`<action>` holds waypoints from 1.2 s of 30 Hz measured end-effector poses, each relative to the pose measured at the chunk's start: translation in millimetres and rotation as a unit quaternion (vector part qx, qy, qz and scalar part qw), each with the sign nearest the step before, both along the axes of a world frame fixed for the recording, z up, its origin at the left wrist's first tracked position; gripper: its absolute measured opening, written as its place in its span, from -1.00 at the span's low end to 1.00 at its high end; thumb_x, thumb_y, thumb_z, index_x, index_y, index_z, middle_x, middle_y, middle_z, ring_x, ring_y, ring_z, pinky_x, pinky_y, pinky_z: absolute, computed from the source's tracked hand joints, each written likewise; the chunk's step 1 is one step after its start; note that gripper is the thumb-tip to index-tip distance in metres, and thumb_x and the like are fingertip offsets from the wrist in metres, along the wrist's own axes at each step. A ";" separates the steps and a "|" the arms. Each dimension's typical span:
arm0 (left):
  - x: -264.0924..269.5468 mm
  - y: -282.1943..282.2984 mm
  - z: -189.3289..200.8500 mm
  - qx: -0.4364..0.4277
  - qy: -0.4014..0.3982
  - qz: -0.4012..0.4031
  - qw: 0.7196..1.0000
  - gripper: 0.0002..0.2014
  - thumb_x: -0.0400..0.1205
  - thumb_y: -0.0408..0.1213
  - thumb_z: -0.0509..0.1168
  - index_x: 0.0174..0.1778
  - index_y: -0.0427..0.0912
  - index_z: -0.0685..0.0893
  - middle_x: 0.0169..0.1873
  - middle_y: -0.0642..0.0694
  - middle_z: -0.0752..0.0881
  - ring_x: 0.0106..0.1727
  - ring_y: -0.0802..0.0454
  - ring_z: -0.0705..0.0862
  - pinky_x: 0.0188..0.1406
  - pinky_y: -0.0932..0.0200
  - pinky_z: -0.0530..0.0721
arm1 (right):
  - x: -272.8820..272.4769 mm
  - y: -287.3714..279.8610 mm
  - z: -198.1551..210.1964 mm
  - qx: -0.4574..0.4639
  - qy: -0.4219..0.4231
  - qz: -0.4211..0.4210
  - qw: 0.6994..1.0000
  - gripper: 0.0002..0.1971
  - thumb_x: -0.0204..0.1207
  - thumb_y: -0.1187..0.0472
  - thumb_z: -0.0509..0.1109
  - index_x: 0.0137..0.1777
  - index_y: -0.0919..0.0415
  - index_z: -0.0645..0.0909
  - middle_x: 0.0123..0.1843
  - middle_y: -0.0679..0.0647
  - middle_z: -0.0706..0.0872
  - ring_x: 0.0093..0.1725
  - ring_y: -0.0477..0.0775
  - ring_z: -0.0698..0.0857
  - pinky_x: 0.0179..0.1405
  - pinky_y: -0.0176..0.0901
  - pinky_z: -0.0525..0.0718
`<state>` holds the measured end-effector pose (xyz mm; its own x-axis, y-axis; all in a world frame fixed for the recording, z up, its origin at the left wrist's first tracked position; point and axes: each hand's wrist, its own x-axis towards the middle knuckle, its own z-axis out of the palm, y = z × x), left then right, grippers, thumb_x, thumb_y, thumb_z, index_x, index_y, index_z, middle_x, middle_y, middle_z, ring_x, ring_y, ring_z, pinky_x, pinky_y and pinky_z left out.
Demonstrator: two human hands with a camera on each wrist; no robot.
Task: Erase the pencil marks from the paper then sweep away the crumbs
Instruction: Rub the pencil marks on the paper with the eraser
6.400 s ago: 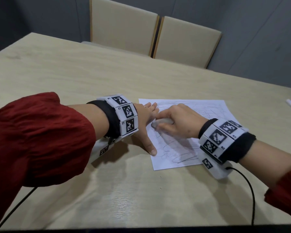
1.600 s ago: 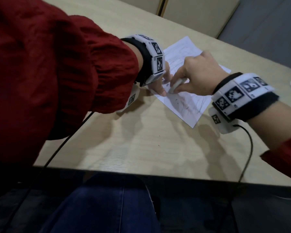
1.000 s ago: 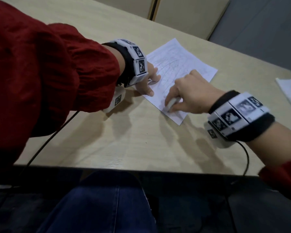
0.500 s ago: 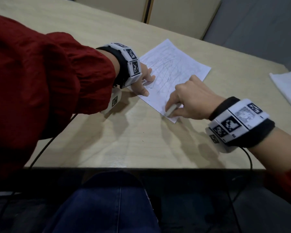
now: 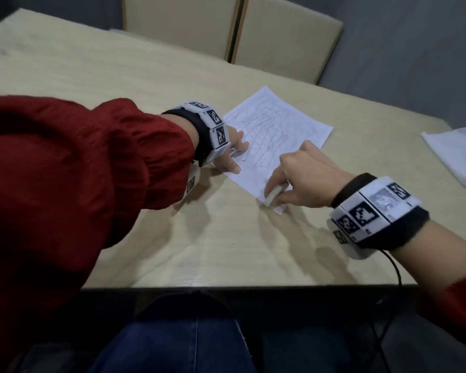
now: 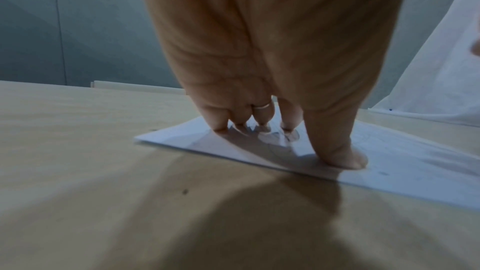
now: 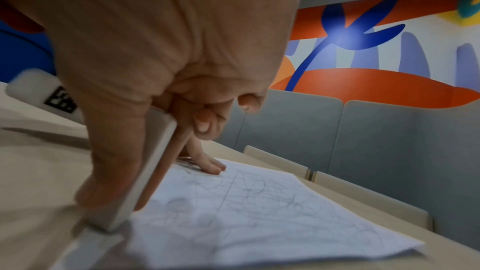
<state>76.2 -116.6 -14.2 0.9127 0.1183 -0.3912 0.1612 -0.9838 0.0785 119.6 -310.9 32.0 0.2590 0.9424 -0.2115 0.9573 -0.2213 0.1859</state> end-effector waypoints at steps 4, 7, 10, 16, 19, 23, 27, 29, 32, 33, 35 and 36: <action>0.6 1.3 0.9 -0.011 -0.013 0.001 1.000 -0.29 0.66 0.07 0.28 0.69 -0.05 0.20 0.58 -0.21 0.32 0.43 -0.16 0.47 0.33 0.11 0.38 | 10.0 46.5 0.2 0.077 0.023 -0.041 0.996 -0.88 0.42 -0.04 0.49 -0.07 -0.14 0.78 -0.30 -0.22 0.69 -0.15 -0.13 0.58 -0.02 -0.11 0.17; 0.8 -0.2 -0.7 -0.004 -0.012 0.001 1.000 -0.28 0.67 0.07 0.28 0.69 -0.08 0.17 0.62 -0.22 0.26 0.50 -0.20 0.42 0.39 0.09 0.35 | 11.7 49.2 -6.0 0.065 0.020 -0.044 0.997 -0.88 0.41 0.00 0.49 -0.08 -0.14 0.78 -0.26 -0.19 0.72 -0.13 -0.07 0.56 0.02 -0.11 0.23; 3.2 -0.3 -4.1 -0.007 -0.020 0.008 1.000 -0.22 0.66 0.08 0.29 0.72 -0.02 0.06 0.70 -0.14 0.07 0.61 -0.17 0.29 0.51 0.08 0.24 | 3.3 16.3 -6.6 0.038 0.030 -0.012 0.999 -0.89 0.38 0.03 0.49 -0.11 -0.16 0.77 -0.25 -0.24 0.77 -0.26 -0.15 0.50 -0.05 -0.15 0.21; 1.1 -0.1 -2.7 -0.019 -0.020 -0.004 1.000 -0.24 0.65 0.06 0.31 0.71 -0.03 0.13 0.70 -0.16 0.09 0.57 -0.16 0.35 0.43 0.10 0.31 | 8.5 28.0 1.6 0.023 0.033 -0.016 0.999 -0.87 0.38 -0.08 0.51 -0.08 -0.21 0.76 -0.39 -0.28 0.61 -0.31 -0.25 0.47 -0.05 -0.13 0.17; 0.7 2.7 -3.1 -0.039 -0.019 -0.014 0.999 -0.44 0.63 0.03 0.35 0.54 -0.05 0.46 0.43 -0.14 0.49 0.23 -0.09 0.55 0.07 0.19 0.41 | 13.9 56.0 -1.1 0.065 0.029 -0.044 0.996 -0.84 0.38 -0.11 0.52 -0.07 -0.16 0.79 -0.30 -0.19 0.67 -0.10 -0.06 0.60 -0.02 -0.10 0.21; 1.2 1.2 -6.9 -0.017 -0.025 -0.003 1.000 -0.25 0.64 0.05 0.33 0.71 -0.03 0.16 0.71 -0.08 0.00 0.60 -0.13 0.32 0.46 0.11 0.28 | 6.8 27.0 -4.4 0.049 0.048 -0.049 0.996 -0.88 0.36 -0.01 0.52 -0.10 -0.14 0.79 -0.40 -0.26 0.62 -0.27 -0.14 0.49 -0.05 -0.16 0.20; 5.3 1.8 -2.5 -0.007 0.007 -0.021 1.000 -0.18 0.66 0.11 0.27 0.73 -0.07 0.00 0.71 -0.14 -0.12 0.65 -0.18 0.21 0.54 0.01 0.23 | -1.8 -11.1 -0.8 -0.001 0.037 -0.038 0.999 -0.88 0.37 -0.04 0.52 -0.09 -0.22 0.75 -0.44 -0.29 0.58 -0.42 -0.28 0.40 -0.16 -0.16 0.17; 6.1 2.2 -1.5 -0.007 0.011 -0.023 1.000 -0.17 0.66 0.11 0.27 0.73 -0.07 -0.01 0.71 -0.15 -0.12 0.65 -0.18 0.22 0.54 0.02 0.23 | 0.6 1.1 2.9 0.012 0.029 -0.039 0.999 -0.87 0.40 -0.04 0.49 -0.05 -0.21 0.75 -0.47 -0.26 0.48 -0.37 -0.26 0.38 -0.13 -0.15 0.15; 5.7 3.4 -6.1 -0.012 0.005 -0.014 1.000 -0.18 0.64 0.10 0.30 0.73 -0.02 0.03 0.72 -0.12 -0.10 0.66 -0.15 0.20 0.55 0.04 0.20 | 8.8 33.7 2.4 0.071 0.015 -0.056 0.996 -0.85 0.43 -0.05 0.47 -0.01 -0.19 0.77 -0.36 -0.23 0.55 -0.18 -0.16 0.35 -0.08 -0.12 0.14; 5.2 3.8 -7.1 -0.014 0.005 -0.012 1.000 -0.18 0.64 0.10 0.31 0.73 -0.01 0.03 0.72 -0.10 -0.11 0.67 -0.13 0.16 0.57 0.03 0.17 | 10.2 39.4 0.9 0.071 0.014 -0.062 0.995 -0.85 0.43 -0.08 0.48 -0.03 -0.18 0.77 -0.36 -0.23 0.55 -0.14 -0.15 0.37 -0.07 -0.12 0.13; 5.4 3.8 -7.4 -0.011 0.002 -0.013 1.000 -0.18 0.65 0.10 0.29 0.73 -0.02 0.01 0.71 -0.09 -0.14 0.68 -0.14 0.13 0.58 0.02 0.15 | 11.3 34.5 -2.6 0.059 0.017 -0.071 0.996 -0.87 0.41 -0.08 0.49 -0.07 -0.16 0.77 -0.43 -0.26 0.52 -0.19 -0.16 0.42 -0.07 -0.12 0.14; 5.7 3.7 -6.5 -0.009 0.003 -0.017 1.000 -0.18 0.66 0.09 0.28 0.73 -0.04 0.00 0.71 -0.10 -0.15 0.69 -0.15 0.13 0.58 0.02 0.16 | 10.4 25.2 -2.8 0.054 0.020 -0.074 0.996 -0.88 0.39 -0.05 0.50 -0.08 -0.16 0.78 -0.46 -0.27 0.51 -0.26 -0.18 0.44 -0.07 -0.12 0.15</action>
<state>81.9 -112.9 -20.7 0.9140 0.0799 -0.3977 0.1281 -0.9871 0.0960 129.9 -285.8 29.2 0.3897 0.9126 -0.1239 0.9191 -0.3768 0.1157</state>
